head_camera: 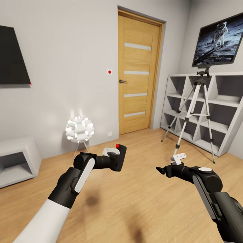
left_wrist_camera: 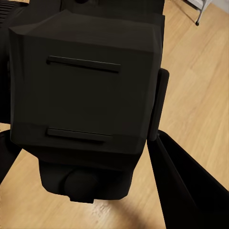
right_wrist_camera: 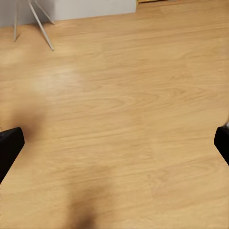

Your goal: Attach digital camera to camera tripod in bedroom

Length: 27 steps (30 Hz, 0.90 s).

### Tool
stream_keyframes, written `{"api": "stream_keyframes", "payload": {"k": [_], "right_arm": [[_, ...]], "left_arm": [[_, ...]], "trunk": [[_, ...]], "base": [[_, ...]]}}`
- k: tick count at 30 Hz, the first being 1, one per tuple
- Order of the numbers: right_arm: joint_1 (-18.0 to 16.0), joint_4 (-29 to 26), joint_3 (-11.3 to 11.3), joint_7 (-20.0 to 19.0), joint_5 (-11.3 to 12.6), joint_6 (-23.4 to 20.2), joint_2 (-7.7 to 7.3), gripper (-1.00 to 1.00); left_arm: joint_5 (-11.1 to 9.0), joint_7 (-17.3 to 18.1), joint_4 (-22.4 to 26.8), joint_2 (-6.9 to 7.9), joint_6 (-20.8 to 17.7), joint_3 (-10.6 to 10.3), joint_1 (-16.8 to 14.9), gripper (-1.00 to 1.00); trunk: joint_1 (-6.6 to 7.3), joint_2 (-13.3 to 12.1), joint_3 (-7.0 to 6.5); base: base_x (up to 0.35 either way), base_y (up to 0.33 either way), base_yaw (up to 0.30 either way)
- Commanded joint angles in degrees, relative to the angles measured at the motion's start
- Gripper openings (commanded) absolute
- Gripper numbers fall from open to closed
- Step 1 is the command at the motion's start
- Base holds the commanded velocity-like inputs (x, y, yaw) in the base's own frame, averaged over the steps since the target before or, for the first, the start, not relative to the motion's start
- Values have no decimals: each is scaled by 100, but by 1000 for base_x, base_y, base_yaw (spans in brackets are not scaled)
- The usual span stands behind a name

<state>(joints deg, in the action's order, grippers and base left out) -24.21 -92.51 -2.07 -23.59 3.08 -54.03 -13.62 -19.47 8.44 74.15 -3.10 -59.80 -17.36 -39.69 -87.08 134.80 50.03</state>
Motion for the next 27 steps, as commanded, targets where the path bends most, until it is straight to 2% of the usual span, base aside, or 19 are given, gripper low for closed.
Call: {"api": "stream_keyframes", "payload": {"k": [1, 15, 24, 27], "right_arm": [[-4, -4, -6, -1, 40, -20, -14, 100], [-5, -4, -46, -5, 64, -48, -12, 100], [-5, -4, -52, -6, 62, -48, -17, 100], [-5, -4, -55, -6, 61, -47, -17, 100]], "left_arm": [[63, 70, 3, 0, -20, 5, -4, -100], [74, 70, -1, 3, -20, 9, -4, -100], [91, 61, 16, 227, -20, 44, 203, -100], [92, 61, 3, 228, -20, 42, 216, -100]], "trunk": [[24, -39, -12], [331, -600, -200], [529, -961, -278], [595, -1082, -304]], "base": [[0, 0, 0], [0, 0, 0], [0, 0, 0], [0, 0, 0]]}}
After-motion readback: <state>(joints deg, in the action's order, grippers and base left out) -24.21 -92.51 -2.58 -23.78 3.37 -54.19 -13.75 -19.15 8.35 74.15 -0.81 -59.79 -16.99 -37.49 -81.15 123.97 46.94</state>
